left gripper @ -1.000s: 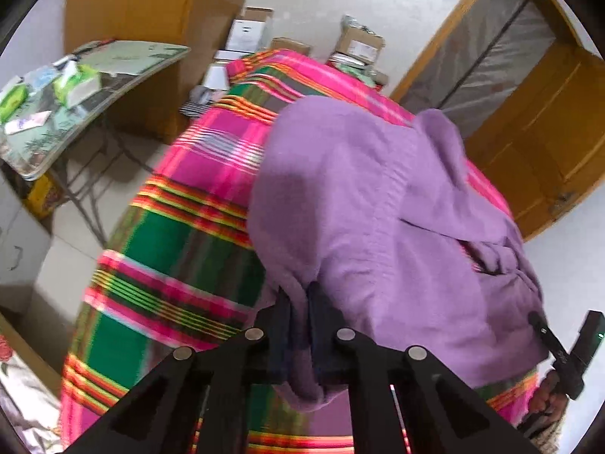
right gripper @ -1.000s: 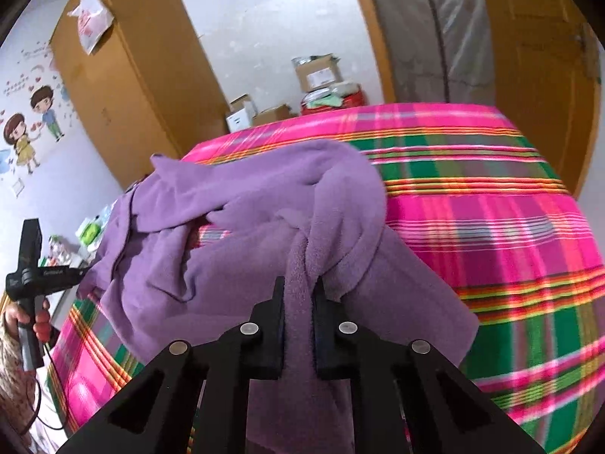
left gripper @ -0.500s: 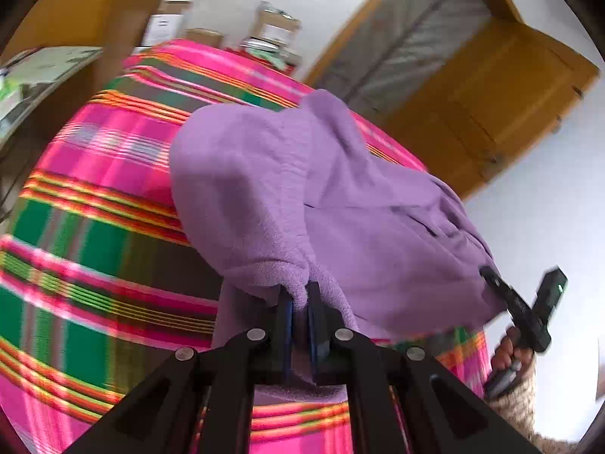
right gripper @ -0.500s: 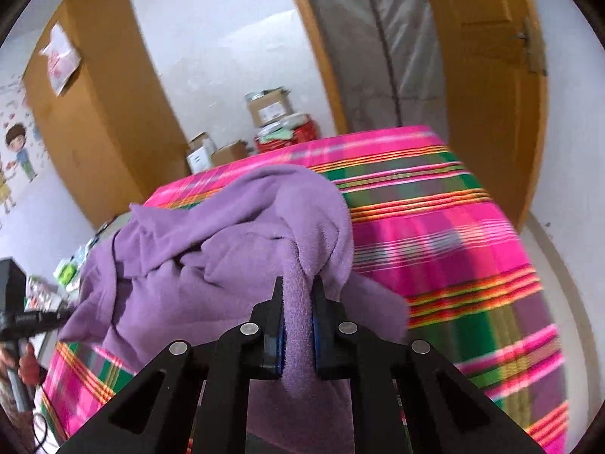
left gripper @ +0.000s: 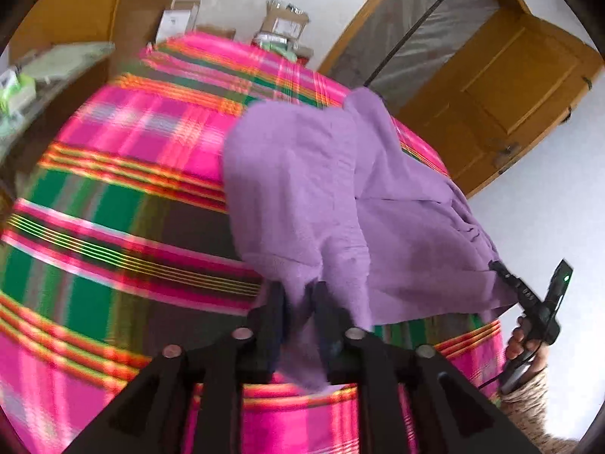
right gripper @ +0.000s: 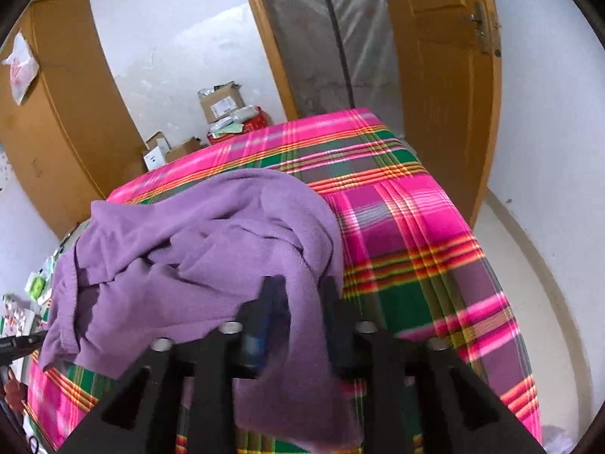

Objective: Fold clothes

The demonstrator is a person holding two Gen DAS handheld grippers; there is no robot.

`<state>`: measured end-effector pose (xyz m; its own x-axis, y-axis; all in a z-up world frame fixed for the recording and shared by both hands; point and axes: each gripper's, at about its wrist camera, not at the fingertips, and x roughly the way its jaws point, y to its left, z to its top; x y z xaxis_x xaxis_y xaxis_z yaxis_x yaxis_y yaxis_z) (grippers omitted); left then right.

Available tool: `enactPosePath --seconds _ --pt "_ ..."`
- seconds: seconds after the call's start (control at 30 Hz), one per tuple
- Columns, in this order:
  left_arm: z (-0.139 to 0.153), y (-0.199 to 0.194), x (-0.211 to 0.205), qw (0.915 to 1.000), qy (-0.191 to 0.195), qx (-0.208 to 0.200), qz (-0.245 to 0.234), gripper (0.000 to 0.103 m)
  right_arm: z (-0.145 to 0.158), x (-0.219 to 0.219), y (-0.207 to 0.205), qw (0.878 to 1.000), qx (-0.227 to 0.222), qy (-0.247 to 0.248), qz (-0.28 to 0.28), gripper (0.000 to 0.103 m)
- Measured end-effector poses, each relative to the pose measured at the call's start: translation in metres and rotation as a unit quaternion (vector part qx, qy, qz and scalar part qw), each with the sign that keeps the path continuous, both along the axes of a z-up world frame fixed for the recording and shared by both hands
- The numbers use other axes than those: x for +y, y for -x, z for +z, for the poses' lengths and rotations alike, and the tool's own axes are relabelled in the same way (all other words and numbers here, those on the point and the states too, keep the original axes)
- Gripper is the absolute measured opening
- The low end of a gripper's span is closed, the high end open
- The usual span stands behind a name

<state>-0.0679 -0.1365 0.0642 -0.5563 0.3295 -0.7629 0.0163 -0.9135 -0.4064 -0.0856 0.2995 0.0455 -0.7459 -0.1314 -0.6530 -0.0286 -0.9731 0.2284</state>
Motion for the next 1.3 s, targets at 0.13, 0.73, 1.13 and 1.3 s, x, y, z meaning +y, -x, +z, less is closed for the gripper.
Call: enactPosePath --seconds 0.13,0.73,1.13,1.3 --pt "0.021 -0.011 0.029 0.9955 0.083 0.042 -0.019 0.031 0.011 -0.007 -0.012 0.999 0.02 -0.021 -0.017 0.041" --pt "-0.004 0.002 0.09 0.9714 0.219 0.026 -0.089 0.028 0.013 -0.105 -0.026 0.992 0.029 -0.021 0.12 0.043" --pt "0.007 0.005 0.017 0.9956 0.084 0.039 0.015 0.01 0.002 -0.179 0.008 0.974 0.003 0.011 0.227 0.043" --pt "0.004 0.002 0.004 0.997 0.057 0.042 0.029 0.01 -0.012 -0.217 0.025 0.953 -0.037 0.072 0.291 0.043"
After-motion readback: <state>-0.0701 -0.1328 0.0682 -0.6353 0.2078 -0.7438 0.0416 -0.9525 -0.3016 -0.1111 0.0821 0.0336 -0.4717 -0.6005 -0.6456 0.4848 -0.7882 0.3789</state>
